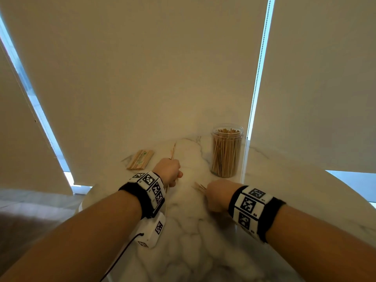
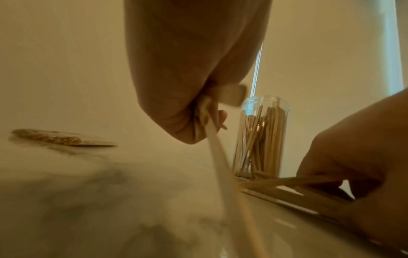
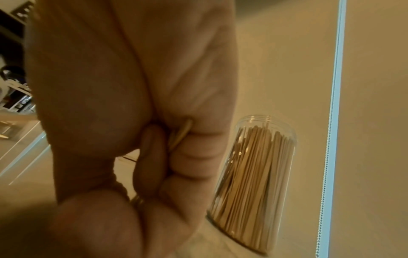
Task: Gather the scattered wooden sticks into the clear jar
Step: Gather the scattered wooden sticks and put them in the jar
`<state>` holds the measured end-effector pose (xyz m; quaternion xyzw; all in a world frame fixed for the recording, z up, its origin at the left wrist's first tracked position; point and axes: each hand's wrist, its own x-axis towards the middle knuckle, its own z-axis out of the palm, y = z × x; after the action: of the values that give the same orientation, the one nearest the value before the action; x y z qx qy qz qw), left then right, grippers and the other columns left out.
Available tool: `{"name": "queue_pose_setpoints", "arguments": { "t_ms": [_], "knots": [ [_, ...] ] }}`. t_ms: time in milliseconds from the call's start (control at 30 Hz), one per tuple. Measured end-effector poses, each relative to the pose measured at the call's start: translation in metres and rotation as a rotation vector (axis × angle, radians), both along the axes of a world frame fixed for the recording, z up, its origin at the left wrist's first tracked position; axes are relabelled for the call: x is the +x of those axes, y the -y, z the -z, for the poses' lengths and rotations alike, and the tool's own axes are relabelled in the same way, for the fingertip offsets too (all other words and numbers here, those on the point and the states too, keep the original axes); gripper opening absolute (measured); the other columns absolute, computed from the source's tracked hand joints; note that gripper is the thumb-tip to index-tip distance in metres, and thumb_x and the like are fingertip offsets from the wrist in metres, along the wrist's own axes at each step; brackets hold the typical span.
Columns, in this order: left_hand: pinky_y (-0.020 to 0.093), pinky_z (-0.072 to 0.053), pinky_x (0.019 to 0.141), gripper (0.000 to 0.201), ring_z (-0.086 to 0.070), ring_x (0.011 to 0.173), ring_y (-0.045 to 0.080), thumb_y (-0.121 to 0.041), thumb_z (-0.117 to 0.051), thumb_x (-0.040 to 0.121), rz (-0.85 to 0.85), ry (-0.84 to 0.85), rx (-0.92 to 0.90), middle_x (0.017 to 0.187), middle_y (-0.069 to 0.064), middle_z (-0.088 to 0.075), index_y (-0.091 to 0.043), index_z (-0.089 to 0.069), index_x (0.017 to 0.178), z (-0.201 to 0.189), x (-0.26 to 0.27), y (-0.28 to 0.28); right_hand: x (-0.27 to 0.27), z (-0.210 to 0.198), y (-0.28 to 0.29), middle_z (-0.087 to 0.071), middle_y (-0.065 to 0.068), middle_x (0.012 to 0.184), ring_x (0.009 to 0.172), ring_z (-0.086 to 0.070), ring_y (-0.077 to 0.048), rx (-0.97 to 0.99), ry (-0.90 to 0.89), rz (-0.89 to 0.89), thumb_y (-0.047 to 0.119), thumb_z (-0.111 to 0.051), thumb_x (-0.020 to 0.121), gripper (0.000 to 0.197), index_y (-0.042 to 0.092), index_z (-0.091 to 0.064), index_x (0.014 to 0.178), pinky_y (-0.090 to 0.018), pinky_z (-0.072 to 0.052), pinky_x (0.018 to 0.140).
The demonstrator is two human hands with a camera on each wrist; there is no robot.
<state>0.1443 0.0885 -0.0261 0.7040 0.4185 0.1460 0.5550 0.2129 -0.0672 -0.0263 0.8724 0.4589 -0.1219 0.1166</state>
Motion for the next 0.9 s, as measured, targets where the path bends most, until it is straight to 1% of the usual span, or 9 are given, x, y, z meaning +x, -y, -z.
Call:
{"name": "queue_pose_setpoints", "arguments": {
  "t_ms": [133,233,300,433,567,633,733,833,900],
  "knots": [
    [0.020,-0.036,0.040,0.016,-0.042,0.049,0.018,-0.014,-0.038,0.102,0.016,0.073,-0.068,0.067,0.005,-0.058,-0.011,-0.053,0.099,-0.003,-0.001,0.010,0.000,0.009,0.004,-0.057,-0.016,0.134,0.122,-0.055,-0.032,-0.076,0.040,-0.070,0.025,-0.047,0.100,0.040,0.001,-0.057,0.131,-0.038,-0.043,0.102],
    [0.027,-0.042,0.055,0.015,-0.045,0.054,0.018,-0.015,-0.039,0.102,-0.011,0.116,-0.092,0.064,0.004,-0.057,-0.012,-0.053,0.098,-0.002,0.002,0.010,-0.004,-0.001,0.007,-0.064,-0.015,0.121,0.110,-0.062,-0.032,0.003,0.048,-0.107,0.014,-0.047,0.099,0.029,0.000,-0.063,0.119,-0.037,-0.050,0.094],
    [0.029,-0.044,0.058,0.015,-0.046,0.059,0.018,-0.014,-0.039,0.102,-0.041,0.129,-0.095,0.067,0.005,-0.058,-0.012,-0.053,0.099,-0.001,0.002,0.009,-0.004,-0.003,0.008,-0.064,-0.015,0.120,0.109,-0.062,-0.031,0.025,0.059,-0.117,0.011,-0.044,0.100,0.028,-0.002,-0.062,0.118,-0.034,-0.049,0.091],
    [0.029,-0.047,0.057,0.016,-0.049,0.061,0.019,-0.014,-0.040,0.103,-0.066,0.156,-0.113,0.071,0.006,-0.061,-0.010,-0.054,0.108,0.001,-0.002,0.007,-0.001,-0.002,0.012,-0.066,-0.013,0.117,0.106,-0.063,-0.028,-0.037,0.034,-0.084,0.017,-0.050,0.098,0.028,0.001,-0.064,0.116,-0.033,-0.050,0.090],
    [0.031,-0.057,0.055,0.014,-0.065,0.065,0.024,-0.011,-0.039,0.107,-0.016,0.241,-0.216,0.076,0.011,-0.060,-0.005,-0.051,0.108,0.000,-0.008,0.016,-0.001,0.000,0.017,-0.065,-0.010,0.116,0.106,-0.063,-0.026,-0.059,0.020,-0.072,0.023,-0.050,0.098,0.032,0.004,-0.065,0.119,-0.030,-0.049,0.088],
    [0.024,-0.050,0.046,0.013,-0.060,0.059,0.019,-0.010,-0.038,0.109,0.034,0.258,-0.227,0.075,0.009,-0.057,-0.006,-0.050,0.106,0.000,-0.008,0.020,0.002,0.001,0.020,-0.065,-0.009,0.110,0.099,-0.063,-0.024,-0.043,-0.002,-0.050,0.026,-0.049,0.097,0.032,0.005,-0.066,0.116,-0.029,-0.050,0.086],
    [0.019,-0.028,0.039,0.019,-0.035,0.044,0.009,-0.020,-0.037,0.111,0.068,0.270,-0.225,0.065,0.001,-0.043,-0.009,-0.049,0.101,0.002,-0.005,0.020,0.009,-0.008,0.024,-0.060,-0.006,0.090,0.079,-0.058,-0.019,-0.007,-0.065,-0.050,0.028,-0.047,0.099,0.030,0.007,-0.067,0.105,-0.026,-0.051,0.076],
    [0.021,-0.022,0.037,0.035,-0.025,0.040,0.007,-0.044,-0.046,0.107,0.042,0.353,-0.282,0.059,-0.004,-0.032,-0.016,-0.045,0.086,-0.001,0.001,0.024,0.020,-0.023,0.028,-0.063,-0.009,0.088,0.075,-0.058,-0.022,0.144,-0.223,0.023,0.019,-0.037,0.105,0.035,0.000,-0.066,0.099,-0.024,-0.050,0.071],
    [0.021,-0.020,0.040,0.040,-0.024,0.043,0.007,-0.053,-0.052,0.102,0.044,0.431,-0.299,0.061,-0.004,-0.031,-0.018,-0.045,0.086,-0.008,0.007,0.032,0.028,-0.032,0.027,-0.059,-0.005,0.081,0.068,-0.054,-0.017,0.310,-0.336,0.102,0.017,-0.036,0.104,0.033,0.010,-0.059,0.082,-0.019,-0.046,0.060]
  ]
}}
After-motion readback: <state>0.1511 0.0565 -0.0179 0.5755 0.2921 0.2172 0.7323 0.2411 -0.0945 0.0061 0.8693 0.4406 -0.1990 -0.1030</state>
